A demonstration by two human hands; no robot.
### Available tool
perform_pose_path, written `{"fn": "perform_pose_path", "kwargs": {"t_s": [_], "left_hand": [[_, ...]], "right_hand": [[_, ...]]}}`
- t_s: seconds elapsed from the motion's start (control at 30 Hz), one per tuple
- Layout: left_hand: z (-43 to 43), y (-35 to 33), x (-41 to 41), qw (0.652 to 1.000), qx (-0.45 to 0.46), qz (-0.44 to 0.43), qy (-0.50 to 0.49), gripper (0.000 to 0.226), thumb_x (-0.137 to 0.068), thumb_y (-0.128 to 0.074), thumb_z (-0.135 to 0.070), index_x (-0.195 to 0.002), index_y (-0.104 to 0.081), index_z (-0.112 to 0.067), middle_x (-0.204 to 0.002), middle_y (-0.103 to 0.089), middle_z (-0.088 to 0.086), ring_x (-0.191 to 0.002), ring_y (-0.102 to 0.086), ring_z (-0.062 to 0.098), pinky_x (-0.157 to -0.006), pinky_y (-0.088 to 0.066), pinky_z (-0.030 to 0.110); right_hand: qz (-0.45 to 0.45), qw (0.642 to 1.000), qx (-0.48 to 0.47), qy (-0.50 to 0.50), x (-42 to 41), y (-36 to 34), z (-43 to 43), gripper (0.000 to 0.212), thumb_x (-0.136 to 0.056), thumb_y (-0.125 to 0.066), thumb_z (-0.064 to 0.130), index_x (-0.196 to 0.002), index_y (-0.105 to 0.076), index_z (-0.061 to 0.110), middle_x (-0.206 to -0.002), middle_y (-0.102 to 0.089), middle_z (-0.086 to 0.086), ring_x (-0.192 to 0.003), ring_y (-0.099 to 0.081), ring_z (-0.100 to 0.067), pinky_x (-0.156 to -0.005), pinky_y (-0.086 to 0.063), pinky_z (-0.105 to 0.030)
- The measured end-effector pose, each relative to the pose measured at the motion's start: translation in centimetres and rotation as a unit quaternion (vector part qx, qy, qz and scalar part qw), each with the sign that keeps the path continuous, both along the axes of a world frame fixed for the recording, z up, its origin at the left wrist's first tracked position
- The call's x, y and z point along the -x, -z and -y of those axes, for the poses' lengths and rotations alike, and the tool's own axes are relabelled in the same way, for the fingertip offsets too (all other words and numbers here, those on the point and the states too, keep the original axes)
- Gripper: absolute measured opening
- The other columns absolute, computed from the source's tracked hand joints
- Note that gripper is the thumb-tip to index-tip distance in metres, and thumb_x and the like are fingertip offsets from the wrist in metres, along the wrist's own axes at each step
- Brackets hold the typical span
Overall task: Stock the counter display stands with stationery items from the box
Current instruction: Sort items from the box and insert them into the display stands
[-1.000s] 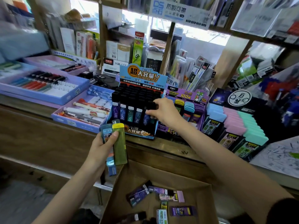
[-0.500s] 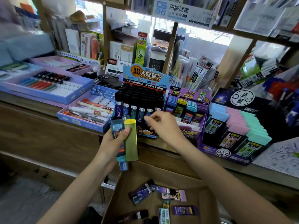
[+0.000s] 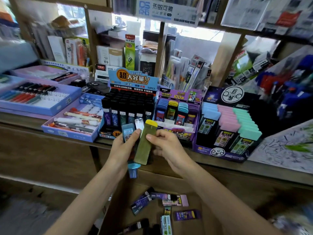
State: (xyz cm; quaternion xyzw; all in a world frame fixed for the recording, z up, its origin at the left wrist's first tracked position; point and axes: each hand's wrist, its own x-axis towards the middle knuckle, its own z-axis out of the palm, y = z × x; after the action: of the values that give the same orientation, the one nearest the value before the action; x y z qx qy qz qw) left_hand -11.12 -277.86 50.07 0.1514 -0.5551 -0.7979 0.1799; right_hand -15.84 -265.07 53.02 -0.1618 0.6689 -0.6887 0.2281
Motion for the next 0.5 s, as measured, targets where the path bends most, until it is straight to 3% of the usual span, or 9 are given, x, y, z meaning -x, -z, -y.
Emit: {"fn": "perform_pose_path", "kwargs": {"t_s": [0.07,0.13,0.23,0.33,0.43,0.5], "left_hand": [[-0.5,-0.1,0.4,1.000,0.015,-0.003,-0.003,0.012,-0.087,-0.063,-0.028,-0.085,-0.067,-0.017,-0.070,-0.072,-0.001,-0.063,-0.069,0.014,-0.050,-0.053,0.026],[-0.8,-0.1,0.8,1.000,0.028,0.001,-0.011,0.013,-0.087,-0.063,-0.030,-0.088,-0.066,-0.017,-0.072,-0.073,-0.001,-0.067,-0.070,0.015,-0.055,-0.054,0.029],[-1.0,-0.1,1.4,0.999,0.030,0.006,-0.018,0.017,-0.085,-0.065,-0.033,-0.092,-0.066,-0.018,-0.083,-0.074,0.003,-0.078,-0.071,0.020,-0.065,-0.055,0.034],[-1.2,-0.1,1.6,0.999,0.040,0.010,-0.015,0.020,-0.079,-0.067,-0.039,-0.089,-0.066,-0.021,-0.084,-0.073,0.001,-0.078,-0.071,0.020,-0.064,-0.055,0.033],[-1.1,-0.3,1.7,0.999,0.044,0.009,-0.010,0.023,-0.078,-0.067,-0.040,-0.090,-0.066,-0.021,-0.083,-0.073,0.000,-0.077,-0.071,0.019,-0.062,-0.055,0.032],[-1.0,-0.4,1.7,0.999,0.048,0.007,-0.012,0.022,-0.080,-0.066,-0.038,-0.091,-0.065,-0.019,-0.083,-0.073,0.001,-0.077,-0.070,0.020,-0.065,-0.056,0.034]], "right_hand": [[-0.004,0.999,0.021,0.028,0.4,-0.3,-1.0,0.009,-0.093,-0.057,0.014,-0.099,-0.061,0.011,-0.108,-0.067,-0.015,-0.101,-0.066,-0.025,-0.089,-0.054,-0.043],[0.007,0.997,0.053,0.057,1.1,-0.8,-1.9,0.011,-0.094,-0.052,0.012,-0.105,-0.057,0.014,-0.107,-0.068,-0.015,-0.098,-0.067,-0.026,-0.087,-0.054,-0.047],[0.003,0.994,0.078,0.075,2.4,-2.0,-3.4,0.005,-0.094,-0.047,0.004,-0.097,-0.046,0.009,-0.091,-0.069,-0.016,-0.072,-0.067,-0.022,-0.066,-0.055,-0.034],[-0.016,0.994,0.061,0.093,3.6,-2.4,-4.6,0.013,-0.094,-0.051,0.013,-0.085,-0.042,0.012,-0.080,-0.057,-0.009,-0.059,-0.049,-0.013,-0.058,-0.043,-0.025],[0.010,0.991,0.078,0.111,4.7,-2.7,-5.3,0.023,-0.099,-0.042,0.032,-0.088,-0.050,0.013,-0.078,-0.055,-0.001,-0.064,-0.049,-0.011,-0.063,-0.044,-0.024],[-0.023,0.990,0.050,0.129,5.6,-3.2,-5.5,0.010,-0.098,-0.046,0.022,-0.092,-0.051,0.016,-0.087,-0.053,-0.004,-0.078,-0.053,-0.015,-0.073,-0.047,-0.028]]}}
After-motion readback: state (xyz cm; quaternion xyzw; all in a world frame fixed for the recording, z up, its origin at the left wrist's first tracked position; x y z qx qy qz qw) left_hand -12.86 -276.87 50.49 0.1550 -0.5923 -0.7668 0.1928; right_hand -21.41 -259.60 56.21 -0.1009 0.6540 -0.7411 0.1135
